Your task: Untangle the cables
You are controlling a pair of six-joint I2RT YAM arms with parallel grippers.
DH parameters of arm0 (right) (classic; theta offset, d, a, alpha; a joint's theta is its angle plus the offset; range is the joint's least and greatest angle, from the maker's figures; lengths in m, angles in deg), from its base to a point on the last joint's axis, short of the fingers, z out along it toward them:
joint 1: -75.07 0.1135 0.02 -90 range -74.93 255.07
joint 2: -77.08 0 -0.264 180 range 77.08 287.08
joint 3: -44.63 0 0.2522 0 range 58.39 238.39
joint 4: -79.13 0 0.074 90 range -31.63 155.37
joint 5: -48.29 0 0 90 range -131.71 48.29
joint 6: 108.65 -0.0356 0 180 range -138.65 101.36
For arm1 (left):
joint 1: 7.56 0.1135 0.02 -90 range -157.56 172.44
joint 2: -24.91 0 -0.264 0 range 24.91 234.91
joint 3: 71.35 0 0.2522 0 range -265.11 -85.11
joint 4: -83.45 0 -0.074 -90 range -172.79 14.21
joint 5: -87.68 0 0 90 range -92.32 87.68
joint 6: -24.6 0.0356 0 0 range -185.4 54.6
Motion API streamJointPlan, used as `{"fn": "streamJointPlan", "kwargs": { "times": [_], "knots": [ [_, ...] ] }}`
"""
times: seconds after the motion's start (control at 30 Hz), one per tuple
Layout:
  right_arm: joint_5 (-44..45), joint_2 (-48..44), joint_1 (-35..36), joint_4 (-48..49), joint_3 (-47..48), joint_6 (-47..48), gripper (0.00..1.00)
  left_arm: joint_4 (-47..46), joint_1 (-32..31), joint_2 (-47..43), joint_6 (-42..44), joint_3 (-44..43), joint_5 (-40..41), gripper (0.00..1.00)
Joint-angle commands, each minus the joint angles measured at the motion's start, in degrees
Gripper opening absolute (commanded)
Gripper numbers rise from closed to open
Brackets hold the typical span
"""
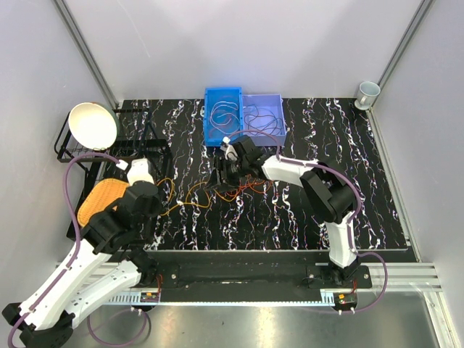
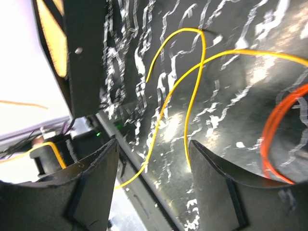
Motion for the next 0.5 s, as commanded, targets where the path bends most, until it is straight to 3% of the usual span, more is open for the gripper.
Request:
{"fn": "streamJointPlan", "kwargs": {
  "times": [0.0, 0.47],
  "knots": [
    [-5.25, 0.50, 1.41, 3.72, -0.55, -3.33, 0.65, -2.37, 0.27, -0.29, 0.28, -0.99, 0.02, 0.00],
    [-7.63, 4.10, 4.49, 3.81, -0.55, -6.32, 0.64, -2.45, 0.18, 0.59, 0.36, -0.99, -0.25, 0.00]
  ]
}}
